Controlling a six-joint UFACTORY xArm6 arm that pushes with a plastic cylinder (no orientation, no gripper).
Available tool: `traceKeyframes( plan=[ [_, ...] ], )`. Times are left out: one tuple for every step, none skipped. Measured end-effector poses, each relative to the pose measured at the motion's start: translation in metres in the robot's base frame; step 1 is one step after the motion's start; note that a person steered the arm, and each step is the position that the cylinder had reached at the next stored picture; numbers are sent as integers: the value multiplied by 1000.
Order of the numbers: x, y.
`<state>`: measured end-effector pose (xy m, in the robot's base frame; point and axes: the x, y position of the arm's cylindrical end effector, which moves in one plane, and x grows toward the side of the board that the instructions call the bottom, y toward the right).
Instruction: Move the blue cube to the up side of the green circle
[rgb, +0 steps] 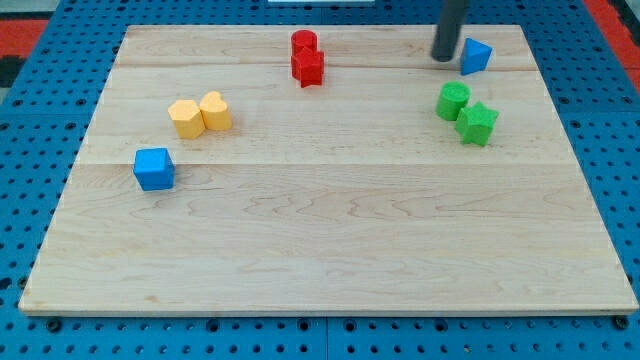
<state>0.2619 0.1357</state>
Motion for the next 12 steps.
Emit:
traceKeyframes(
  plan=[
    [69, -83],
    [167, -167],
    [255, -269],
    [256, -392],
    [206, -400],
    [199, -321],
    [163, -226],
    [120, -182],
    [143, -173],
    [172, -186],
    [180, -163],
    [166, -127]
  ],
)
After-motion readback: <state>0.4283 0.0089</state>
